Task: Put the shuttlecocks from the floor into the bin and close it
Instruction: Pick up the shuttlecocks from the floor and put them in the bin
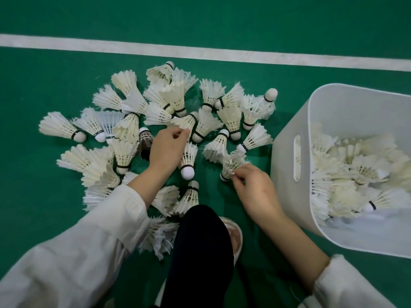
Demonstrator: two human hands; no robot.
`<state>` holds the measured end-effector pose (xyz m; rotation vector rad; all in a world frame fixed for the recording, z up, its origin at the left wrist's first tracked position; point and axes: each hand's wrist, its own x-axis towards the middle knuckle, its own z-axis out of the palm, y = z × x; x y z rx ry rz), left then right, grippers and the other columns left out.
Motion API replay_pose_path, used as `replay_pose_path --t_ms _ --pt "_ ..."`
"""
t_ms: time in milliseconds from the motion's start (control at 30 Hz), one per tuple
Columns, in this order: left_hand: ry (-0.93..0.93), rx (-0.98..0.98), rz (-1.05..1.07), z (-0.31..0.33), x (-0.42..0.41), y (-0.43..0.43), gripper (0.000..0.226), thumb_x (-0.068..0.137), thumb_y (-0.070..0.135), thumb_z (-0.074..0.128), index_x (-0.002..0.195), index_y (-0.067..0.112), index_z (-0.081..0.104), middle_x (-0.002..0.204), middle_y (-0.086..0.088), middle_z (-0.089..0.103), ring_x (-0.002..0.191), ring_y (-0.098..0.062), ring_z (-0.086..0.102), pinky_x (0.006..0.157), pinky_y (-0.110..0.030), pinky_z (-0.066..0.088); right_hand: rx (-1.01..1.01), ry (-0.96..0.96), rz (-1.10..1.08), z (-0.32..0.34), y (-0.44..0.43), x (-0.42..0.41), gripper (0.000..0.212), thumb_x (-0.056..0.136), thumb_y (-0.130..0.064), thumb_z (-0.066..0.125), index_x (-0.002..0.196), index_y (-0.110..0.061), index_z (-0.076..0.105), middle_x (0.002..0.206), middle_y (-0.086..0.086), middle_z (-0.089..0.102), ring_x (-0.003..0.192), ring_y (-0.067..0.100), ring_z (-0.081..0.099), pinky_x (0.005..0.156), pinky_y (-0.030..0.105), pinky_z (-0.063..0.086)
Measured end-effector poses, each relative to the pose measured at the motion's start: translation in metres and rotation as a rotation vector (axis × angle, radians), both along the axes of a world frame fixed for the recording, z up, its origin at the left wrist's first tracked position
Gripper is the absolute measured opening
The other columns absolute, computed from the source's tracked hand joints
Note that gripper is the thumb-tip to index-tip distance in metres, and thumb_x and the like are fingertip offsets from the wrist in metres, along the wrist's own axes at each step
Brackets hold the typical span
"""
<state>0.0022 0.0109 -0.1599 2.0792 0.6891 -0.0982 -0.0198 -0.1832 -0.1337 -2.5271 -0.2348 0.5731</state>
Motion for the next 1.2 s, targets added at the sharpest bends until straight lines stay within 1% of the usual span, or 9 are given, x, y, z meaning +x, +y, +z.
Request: replay_pose_path --t_ms 200,567,667,733,800,867,967,1067,1200 --pt "-0.053 0.388 -0.163 0.026 -0.029 0.001 0.027 0.094 0.03 0.046 0.103 0.009 0.062 0.107 -0.001 0.052 0.082 -0.017 0.052 0.069 -0.032 0.043 -0.015 -0.001 0.004 0.001 0.002 0.0 0.021 0.092 -0.012 0.048 0.093 -0.007 0.068 0.094 0.004 0.059 0.086 0.021 0.056 0.075 0.031 0.042" --pt "-0.253 0.549 -0.317 0.076 -0.061 -0.002 0.013 0.091 0.025 0.057 0.102 0.018 0.06 0.096 0.005 0.064 0.066 -0.018 0.058 0.052 -0.032 0.048 0.143 -0.132 0.033 0.04 0.015 0.012 0.018 0.09 -0.013 0.05 0.091 -0.006 0.067 0.091 0.006 0.059 0.085 0.021 0.054 0.076 0.032 0.039" --pt "-0.316 0.592 -0.366 0.089 -0.051 -0.011 0.017 0.09 0.028 0.059 0.102 0.017 0.062 0.095 0.003 0.067 0.064 -0.022 0.061 0.05 -0.032 0.049 0.097 -0.206 0.191 0.076 0.014 0.029 0.02 0.092 -0.018 0.047 0.078 -0.01 0.059 0.077 0.001 0.053 0.071 0.018 0.048 0.055 0.027 0.031" --pt "-0.356 0.601 -0.405 0.099 -0.041 -0.02 0.017 0.09 0.03 0.059 0.101 0.018 0.063 0.095 0.003 0.067 0.063 -0.023 0.062 0.048 -0.03 0.047 0.019 -0.223 0.325 0.112 0.003 0.045 0.019 0.093 -0.019 0.046 0.083 -0.013 0.061 0.076 -0.001 0.054 0.068 0.015 0.047 0.05 0.017 0.027" --pt "-0.393 0.612 -0.467 0.107 -0.032 -0.032 0.018 0.092 0.033 0.057 0.1 0.02 0.064 0.094 0.004 0.068 0.067 -0.023 0.063 0.049 -0.028 0.044 -0.048 -0.234 0.374 0.148 -0.026 0.06 0.017 0.09 -0.018 0.049 0.089 -0.011 0.064 0.084 0.004 0.064 0.076 0.02 0.056 0.06 0.025 0.041" --pt "-0.407 0.623 -0.54 0.113 -0.027 -0.047 0.024 0.091 0.039 0.051 0.099 0.021 0.064 0.091 0.004 0.069 0.071 -0.022 0.065 0.05 -0.029 0.045 -0.098 -0.226 0.298 0.178 -0.068 0.069 0.017 0.089 -0.022 0.054 0.094 -0.014 0.067 0.09 0.004 0.069 0.079 0.019 0.06 0.069 0.03 0.045" --pt "-0.431 0.622 -0.609 0.114 -0.026 -0.065 0.026 0.088 0.042 0.049 0.095 0.022 0.064 0.086 0.003 0.07 0.067 -0.024 0.065 0.047 -0.028 0.044 -0.153 -0.144 0.072 0.195 -0.139 0.067 0.016 0.087 -0.033 0.059 0.092 -0.021 0.068 0.08 -0.004 0.066 0.066 0.005 0.056 0.057 0.025 0.041" --pt "-0.455 0.641 -0.63 0.106 -0.026 -0.079 0.028 0.087 0.044 0.047 0.093 0.024 0.065 0.088 0.004 0.07 0.066 -0.027 0.066 0.048 -0.032 0.049 -0.115 -0.067 -0.164 0.185 -0.196 0.055 0.018 0.084 -0.036 0.062 0.087 -0.02 0.07 0.079 0.004 0.069 0.072 0.022 0.063 0.069 0.032 0.05" --pt "-0.417 0.558 -0.687 0.08 -0.023 -0.081 0.029 0.089 0.048 0.046 0.095 0.026 0.064 0.095 0.006 0.065 0.078 -0.025 0.065 0.059 -0.043 0.052 -0.244 0.03 -0.248 0.15 -0.242 0.038 0.021 0.086 -0.028 0.062 0.1 -0.014 0.069 0.096 0.005 0.068 0.077 0.019 0.058 0.064 0.023 0.043"
